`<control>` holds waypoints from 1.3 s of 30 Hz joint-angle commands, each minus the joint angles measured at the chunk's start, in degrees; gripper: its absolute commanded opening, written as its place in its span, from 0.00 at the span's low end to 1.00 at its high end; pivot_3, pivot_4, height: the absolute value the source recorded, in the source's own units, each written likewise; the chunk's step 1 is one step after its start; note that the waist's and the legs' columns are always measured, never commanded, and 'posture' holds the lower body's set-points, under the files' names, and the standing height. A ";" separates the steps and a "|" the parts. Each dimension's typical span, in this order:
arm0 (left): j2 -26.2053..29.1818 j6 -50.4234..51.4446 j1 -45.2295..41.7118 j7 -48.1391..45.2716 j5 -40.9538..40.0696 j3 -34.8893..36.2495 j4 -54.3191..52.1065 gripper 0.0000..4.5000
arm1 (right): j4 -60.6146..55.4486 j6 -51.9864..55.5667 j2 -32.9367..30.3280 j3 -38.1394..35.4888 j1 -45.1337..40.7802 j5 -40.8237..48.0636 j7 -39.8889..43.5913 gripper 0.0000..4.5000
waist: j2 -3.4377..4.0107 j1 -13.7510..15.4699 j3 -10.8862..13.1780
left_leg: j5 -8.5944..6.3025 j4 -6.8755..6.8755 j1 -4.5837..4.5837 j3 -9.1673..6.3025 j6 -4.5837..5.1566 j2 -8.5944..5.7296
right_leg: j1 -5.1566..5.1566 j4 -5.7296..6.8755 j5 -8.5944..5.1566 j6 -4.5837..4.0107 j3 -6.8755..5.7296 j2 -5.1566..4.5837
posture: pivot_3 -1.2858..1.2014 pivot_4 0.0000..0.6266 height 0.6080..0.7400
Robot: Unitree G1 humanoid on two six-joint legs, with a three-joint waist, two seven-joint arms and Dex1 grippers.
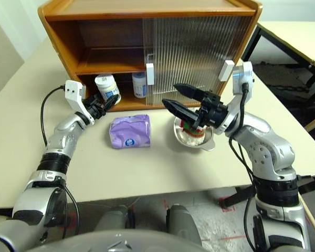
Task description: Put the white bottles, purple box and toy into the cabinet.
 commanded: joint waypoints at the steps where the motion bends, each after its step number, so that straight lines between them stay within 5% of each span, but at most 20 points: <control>1: -1.00 -3.57 -2.49 2.78 1.77 0.43 3.01 0.68 | -0.96 -1.04 0.25 0.19 0.38 -0.26 -0.13 1.00 | -0.01 -0.03 0.00 | 0.00 0.00 0.00 0.00 0.00 0.00 | 0.00 -0.01 0.01 0.00 0.00 0.00 | 0.50 0.00 1.00; 18: -5.58 -17.18 -13.94 17.82 7.91 1.05 27.81 0.68 | -1.65 -1.34 0.69 0.22 1.13 -0.32 -0.72 1.00 | -0.11 -0.10 0.02 | -0.01 0.00 -0.04 0.02 -0.01 -0.08 | 0.00 -0.08 0.13 0.14 -0.01 0.00 | 0.49 0.00 1.00; 32: -6.36 -18.47 -18.71 21.91 9.45 2.03 34.27 0.68 | -2.13 -1.08 0.31 -0.12 1.19 -0.08 -1.31 1.00 | -0.13 -0.31 0.02 | -0.02 0.00 -0.04 0.03 -0.03 -0.10 | 0.00 -0.08 0.15 0.15 -0.02 0.02 | 0.49 0.00 1.00; 36: -6.15 -17.99 -18.84 22.00 9.73 2.01 34.64 0.98 | -1.83 -1.17 0.35 -0.03 0.91 -0.17 -1.19 1.00 | -0.15 -0.26 0.01 | -0.02 0.00 -0.04 0.03 -0.03 -0.10 | 0.00 -0.08 0.15 0.15 -0.02 0.02 | 0.49 0.00 1.00; 39: -6.18 -17.74 -18.74 22.16 9.87 2.08 34.85 0.99 | -1.62 -1.15 0.33 0.03 0.60 -0.21 -1.11 1.00 | -0.15 -0.27 0.00 | -0.07 0.01 -0.03 0.03 -0.12 -0.11 | 0.02 -0.07 0.16 0.16 -0.02 0.01 | 0.49 0.00 1.00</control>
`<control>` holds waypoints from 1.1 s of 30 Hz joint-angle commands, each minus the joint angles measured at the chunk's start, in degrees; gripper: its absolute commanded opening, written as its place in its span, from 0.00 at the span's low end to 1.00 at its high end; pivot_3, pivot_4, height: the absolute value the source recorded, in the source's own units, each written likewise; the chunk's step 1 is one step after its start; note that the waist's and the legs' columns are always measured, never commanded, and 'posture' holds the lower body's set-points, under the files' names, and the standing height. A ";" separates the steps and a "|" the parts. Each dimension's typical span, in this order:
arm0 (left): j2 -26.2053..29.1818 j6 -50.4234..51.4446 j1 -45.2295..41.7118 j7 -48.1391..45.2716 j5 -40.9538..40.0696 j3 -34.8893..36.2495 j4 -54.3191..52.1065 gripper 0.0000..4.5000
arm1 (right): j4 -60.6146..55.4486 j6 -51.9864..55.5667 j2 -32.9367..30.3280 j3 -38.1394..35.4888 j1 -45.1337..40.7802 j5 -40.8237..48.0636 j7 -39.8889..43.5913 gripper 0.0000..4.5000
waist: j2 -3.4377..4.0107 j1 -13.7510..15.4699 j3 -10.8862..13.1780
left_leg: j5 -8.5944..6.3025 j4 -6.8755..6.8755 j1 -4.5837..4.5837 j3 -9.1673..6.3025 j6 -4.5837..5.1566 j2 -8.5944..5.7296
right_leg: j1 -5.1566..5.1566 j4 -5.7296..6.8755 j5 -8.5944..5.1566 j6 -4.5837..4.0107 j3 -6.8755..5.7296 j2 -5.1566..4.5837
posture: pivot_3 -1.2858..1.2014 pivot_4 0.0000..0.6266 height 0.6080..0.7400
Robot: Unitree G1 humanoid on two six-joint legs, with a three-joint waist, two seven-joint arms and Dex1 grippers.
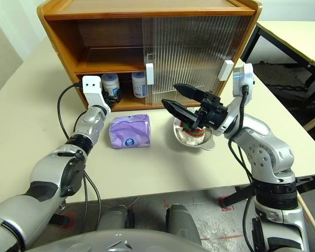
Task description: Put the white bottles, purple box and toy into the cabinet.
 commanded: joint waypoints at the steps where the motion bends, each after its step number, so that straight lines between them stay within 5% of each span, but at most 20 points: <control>1: 0.03 -0.11 -0.34 0.36 0.73 0.32 0.95 0.99 | -0.24 -0.49 -0.39 0.05 -0.59 -0.14 0.06 1.00 | -0.01 -0.01 0.00 | -0.03 0.00 0.01 0.00 -0.05 -0.01 | 0.01 0.00 0.01 0.01 0.00 0.00 | 0.49 0.00 1.00; 15: -0.52 -1.31 4.91 -5.81 -0.59 0.86 -5.97 0.99 | 0.41 -0.80 0.15 0.53 -1.46 -0.45 0.34 1.00 | -0.01 -0.01 -0.01 | -0.02 0.02 0.01 0.00 -0.04 0.02 | 0.00 0.00 0.04 0.00 0.01 0.01 | 0.50 0.00 1.00; 23: 0.63 3.13 13.33 -10.69 -2.22 0.52 -20.69 0.99 | 0.77 -0.92 0.63 0.88 -1.34 -0.70 0.59 1.00 | -0.01 0.11 -0.02 | -0.02 0.03 0.02 0.01 -0.04 0.06 | 0.00 0.03 0.08 -0.05 0.02 0.00 | 0.50 0.00 1.00; 33: 6.23 20.64 22.87 -25.61 -10.83 -0.45 -45.75 0.99 | 1.78 -1.06 0.68 1.29 -2.04 -0.96 1.35 1.00 | 0.02 -0.04 -0.04 | 0.05 0.04 0.06 0.03 0.08 0.10 | 0.00 0.04 0.10 -0.06 0.04 0.01 | 0.51 0.00 1.00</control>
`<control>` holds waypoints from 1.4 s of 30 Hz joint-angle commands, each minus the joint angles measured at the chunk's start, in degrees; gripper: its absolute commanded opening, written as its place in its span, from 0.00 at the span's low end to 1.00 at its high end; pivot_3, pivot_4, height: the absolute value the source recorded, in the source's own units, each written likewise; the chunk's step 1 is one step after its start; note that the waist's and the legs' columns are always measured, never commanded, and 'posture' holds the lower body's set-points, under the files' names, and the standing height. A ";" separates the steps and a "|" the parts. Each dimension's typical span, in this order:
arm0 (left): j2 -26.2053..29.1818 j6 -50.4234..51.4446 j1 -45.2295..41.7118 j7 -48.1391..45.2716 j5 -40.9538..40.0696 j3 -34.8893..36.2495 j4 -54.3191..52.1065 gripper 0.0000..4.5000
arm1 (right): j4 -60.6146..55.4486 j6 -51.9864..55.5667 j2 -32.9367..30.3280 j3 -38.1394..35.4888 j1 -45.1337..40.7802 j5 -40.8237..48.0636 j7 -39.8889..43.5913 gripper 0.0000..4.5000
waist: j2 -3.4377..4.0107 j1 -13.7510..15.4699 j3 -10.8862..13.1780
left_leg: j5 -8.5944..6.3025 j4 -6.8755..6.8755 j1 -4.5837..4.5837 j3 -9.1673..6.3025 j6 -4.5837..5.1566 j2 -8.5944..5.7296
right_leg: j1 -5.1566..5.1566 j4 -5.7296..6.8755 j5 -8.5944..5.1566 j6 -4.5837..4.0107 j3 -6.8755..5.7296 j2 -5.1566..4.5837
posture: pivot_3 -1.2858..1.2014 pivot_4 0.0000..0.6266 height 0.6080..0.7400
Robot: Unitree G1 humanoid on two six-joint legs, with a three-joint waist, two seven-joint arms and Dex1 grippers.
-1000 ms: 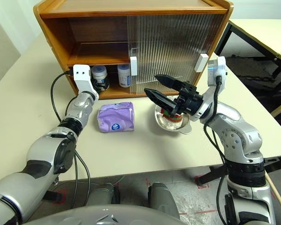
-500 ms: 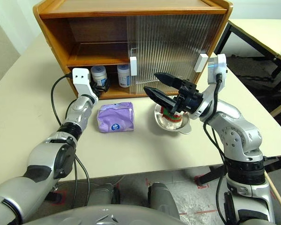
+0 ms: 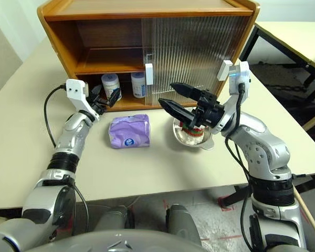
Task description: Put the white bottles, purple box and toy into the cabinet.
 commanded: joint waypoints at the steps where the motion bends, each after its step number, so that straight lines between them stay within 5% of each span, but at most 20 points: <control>1: 3.17 7.45 3.13 -7.71 -4.68 -0.82 -8.06 0.99 | 0.63 -0.93 0.00 0.20 -0.34 -0.35 0.48 1.00 | 0.00 0.02 0.00 | 0.00 0.00 0.00 0.00 0.00 0.00 | 0.00 0.00 0.00 0.00 0.00 0.00 | 0.51 0.00 1.00; 6: 9.41 15.46 6.00 -21.60 -11.61 -1.67 -14.67 0.99 | 1.32 -1.15 0.01 0.40 -0.64 -0.50 1.05 1.00 | 0.01 0.10 -0.01 | 0.00 0.00 0.01 0.01 0.00 0.01 | 0.00 0.00 -0.02 -0.04 0.00 -0.01 | 0.51 0.00 1.00; 18: 17.49 10.33 10.65 -47.78 -13.79 -6.14 -15.35 0.99 | 1.51 -1.30 -0.10 0.58 -0.55 -0.56 1.72 1.00 | 0.07 0.07 -0.04 | 0.01 -0.01 0.05 0.08 0.02 0.10 | -0.05 0.03 -0.27 -0.32 -0.02 -0.01 | 0.51 0.00 1.00; 29: 16.77 3.57 12.55 -49.95 -10.83 -7.37 -12.07 0.99 | 1.25 -0.87 -0.18 0.57 -0.64 -0.31 1.53 1.00 | 0.08 0.29 -0.04 | 0.00 -0.01 0.03 0.11 0.01 0.12 | -0.08 0.04 -0.26 -0.31 -0.03 -0.12 | 0.51 0.00 1.00; 42: 12.69 -7.07 8.57 -48.76 -4.22 -10.71 3.80 0.99 | 0.09 -0.21 -0.75 0.10 -0.24 0.26 0.87 1.00 | 0.09 0.26 -0.05 | 0.01 -0.01 0.02 0.17 0.01 0.11 | -0.11 0.04 -0.26 -0.29 -0.03 -0.13 | 0.51 0.00 1.00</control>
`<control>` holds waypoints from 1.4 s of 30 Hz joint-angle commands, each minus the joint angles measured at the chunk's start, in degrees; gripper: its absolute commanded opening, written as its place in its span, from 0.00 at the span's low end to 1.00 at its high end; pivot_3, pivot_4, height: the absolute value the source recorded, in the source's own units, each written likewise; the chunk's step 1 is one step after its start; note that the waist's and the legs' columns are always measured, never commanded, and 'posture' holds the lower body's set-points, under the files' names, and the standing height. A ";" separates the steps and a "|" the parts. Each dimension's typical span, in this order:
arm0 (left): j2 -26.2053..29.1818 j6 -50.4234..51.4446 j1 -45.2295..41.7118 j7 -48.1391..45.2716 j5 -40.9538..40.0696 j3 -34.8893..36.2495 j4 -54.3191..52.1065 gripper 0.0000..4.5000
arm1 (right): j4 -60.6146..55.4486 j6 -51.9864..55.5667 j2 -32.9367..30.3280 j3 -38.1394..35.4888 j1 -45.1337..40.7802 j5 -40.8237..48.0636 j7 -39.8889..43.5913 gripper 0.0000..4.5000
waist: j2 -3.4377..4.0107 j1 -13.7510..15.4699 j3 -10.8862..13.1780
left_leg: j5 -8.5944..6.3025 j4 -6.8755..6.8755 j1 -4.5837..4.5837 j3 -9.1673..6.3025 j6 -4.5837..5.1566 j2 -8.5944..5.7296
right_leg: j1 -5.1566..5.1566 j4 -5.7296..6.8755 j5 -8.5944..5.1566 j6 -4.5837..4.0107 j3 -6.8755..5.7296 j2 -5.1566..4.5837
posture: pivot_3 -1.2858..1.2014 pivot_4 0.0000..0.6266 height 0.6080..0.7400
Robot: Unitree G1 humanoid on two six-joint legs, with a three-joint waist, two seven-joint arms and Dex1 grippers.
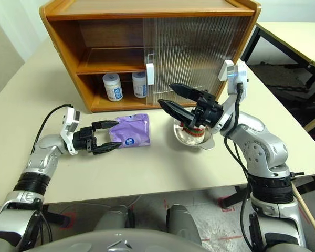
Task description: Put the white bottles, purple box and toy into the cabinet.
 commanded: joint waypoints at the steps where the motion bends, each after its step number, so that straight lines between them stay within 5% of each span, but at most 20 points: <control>1: -0.94 -2.50 -1.46 1.00 2.97 -1.39 5.29 0.99 | -1.32 0.16 -0.65 -0.58 0.20 0.37 -0.37 1.00 | 0.00 -0.06 0.00 | 0.00 0.00 0.00 0.00 0.00 0.00 | 0.00 0.00 0.01 0.02 0.00 0.00 | 0.51 0.00 1.00; 12: -1.60 -6.91 -4.22 1.11 6.46 -1.97 13.03 0.96 | -2.27 0.36 -1.05 -0.82 0.71 1.01 -1.31 1.00 | -0.01 -0.13 -0.01 | 0.00 0.00 0.00 0.03 0.00 0.00 | 0.00 0.00 0.02 0.05 0.01 0.00 | 0.50 0.00 1.00; 14: -1.42 -6.37 -4.34 0.92 6.17 -1.70 12.93 0.87 | -2.19 0.25 -0.99 -0.74 0.73 0.95 -1.39 1.00 | -0.01 -0.15 -0.01 | 0.00 0.00 0.00 0.04 0.00 0.00 | 0.00 0.00 0.03 0.06 0.01 -0.01 | 0.50 0.00 1.00; 23: -1.03 -5.24 -3.56 0.89 4.80 -0.56 10.37 0.11 | -1.47 -0.13 -0.62 -0.32 0.24 0.58 -1.25 1.00 | -0.01 -0.14 -0.01 | 0.00 0.00 0.00 0.04 0.00 0.00 | 0.00 -0.01 0.02 0.06 0.01 -0.01 | 0.51 0.00 1.00; 25: -0.86 -4.53 -3.01 0.57 3.97 -0.23 8.30 0.00 | -1.15 -0.27 -0.51 -0.16 0.09 0.42 -1.10 1.00 | -0.01 -0.22 -0.01 | 0.00 0.00 0.00 0.04 0.00 0.00 | 0.00 0.00 0.03 0.06 0.01 0.00 | 0.51 0.00 1.00; 35: 3.38 10.83 1.68 3.30 -6.49 4.41 -18.99 0.00 | -0.36 -0.84 -0.04 0.32 0.05 -0.12 -0.51 1.00 | -0.01 -0.14 0.00 | -0.01 0.00 -0.04 0.03 -0.01 0.03 | -0.05 0.00 0.02 0.05 0.03 -0.05 | 0.52 0.00 1.00; 42: 6.55 23.17 0.80 15.33 -8.32 8.18 -28.10 0.00 | 0.10 -0.86 0.37 0.64 -0.06 -0.32 0.17 1.00 | 0.01 -0.04 0.01 | -0.01 0.00 0.01 0.04 -0.01 0.02 | -0.02 0.03 0.01 0.08 0.03 -0.02 | 0.52 0.00 1.00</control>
